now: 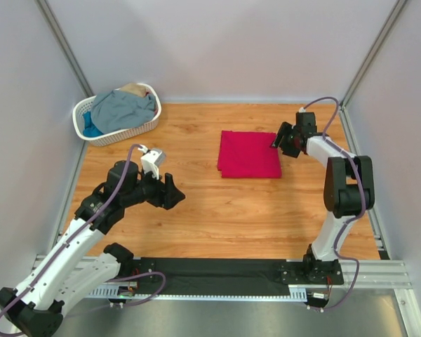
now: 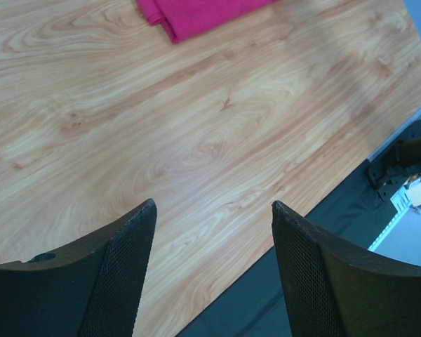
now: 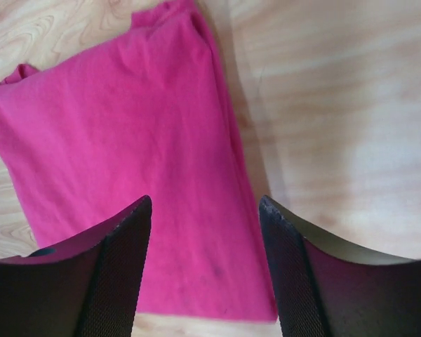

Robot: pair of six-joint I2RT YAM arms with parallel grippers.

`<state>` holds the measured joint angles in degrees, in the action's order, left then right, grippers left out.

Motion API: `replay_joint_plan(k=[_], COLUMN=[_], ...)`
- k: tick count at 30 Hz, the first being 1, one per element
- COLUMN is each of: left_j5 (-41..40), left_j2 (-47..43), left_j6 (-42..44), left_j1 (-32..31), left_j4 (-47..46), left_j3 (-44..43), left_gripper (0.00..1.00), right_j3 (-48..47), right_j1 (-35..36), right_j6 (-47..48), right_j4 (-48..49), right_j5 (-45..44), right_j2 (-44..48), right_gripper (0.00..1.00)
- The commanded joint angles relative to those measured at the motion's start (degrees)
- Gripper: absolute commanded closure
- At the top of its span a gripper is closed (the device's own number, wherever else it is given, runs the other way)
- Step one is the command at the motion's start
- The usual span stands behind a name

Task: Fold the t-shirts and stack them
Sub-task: Neatly place the folded tshirt to the corner

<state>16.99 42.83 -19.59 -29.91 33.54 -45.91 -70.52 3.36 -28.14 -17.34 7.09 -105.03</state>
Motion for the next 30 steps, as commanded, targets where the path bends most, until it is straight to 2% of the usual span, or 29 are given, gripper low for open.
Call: replay_joint_plan(k=[1, 3, 4, 8, 14, 16, 17, 18, 22, 30], left_j5=[3.0, 3.0, 3.0, 4.4, 5.1, 5.3, 5.6, 5.8, 6.1, 6.7], left_j2=[0.7, 1.6, 1.8, 2.1, 3.0, 3.0, 2.9, 2.9, 3.0, 3.1], left_j6=[0.3, 0.5, 0.5, 0.2, 0.4, 0.3, 0.4, 0.3, 0.1, 0.1], left_j1=[0.0, 0.0, 0.1, 0.1, 0.4, 0.6, 0.7, 0.8, 1.2, 1.3], left_j4=[-1.9, -1.5, -1.5, -2.7, -2.6, -2.7, -2.9, -3.0, -3.0, -3.0], left_j3=[-0.4, -0.9, -1.1, -0.8, -1.4, -1.3, -1.2, -1.2, -1.1, -0.7], left_gripper=[0.27, 0.27, 0.27, 0.27, 0.27, 0.28, 0.28, 0.28, 0.28, 0.29], right_j3=[-6.3, -8.2, -8.3, -9.1, -11.7, -11.9, -12.2, -12.7, -16.4, -25.2], right_j1=[-2.7, -2.8, -5.3, -5.8, -5.8, -5.8, -5.8, -5.9, -6.4, -9.6], right_j6=[8.8, 9.5, 9.9, 12.4, 13.9, 14.1, 14.1, 14.3, 16.5, 20.0], right_j4=[1.8, -0.1, 0.1, -0.4, -3.1, -3.1, -3.1, -3.4, -7.3, -14.2], right_j5=[12.5, 14.8, 16.3, 18.8, 20.6, 21.6, 21.7, 21.7, 20.0, 16.4], right_j2=[-5.9, -8.7, -9.0, -11.6, -14.4, -14.6, -14.7, -14.7, -15.9, -19.1], right_gripper=[0.39, 0.47, 0.48, 0.56, 0.59, 0.64, 0.68, 0.79, 0.99, 1.00])
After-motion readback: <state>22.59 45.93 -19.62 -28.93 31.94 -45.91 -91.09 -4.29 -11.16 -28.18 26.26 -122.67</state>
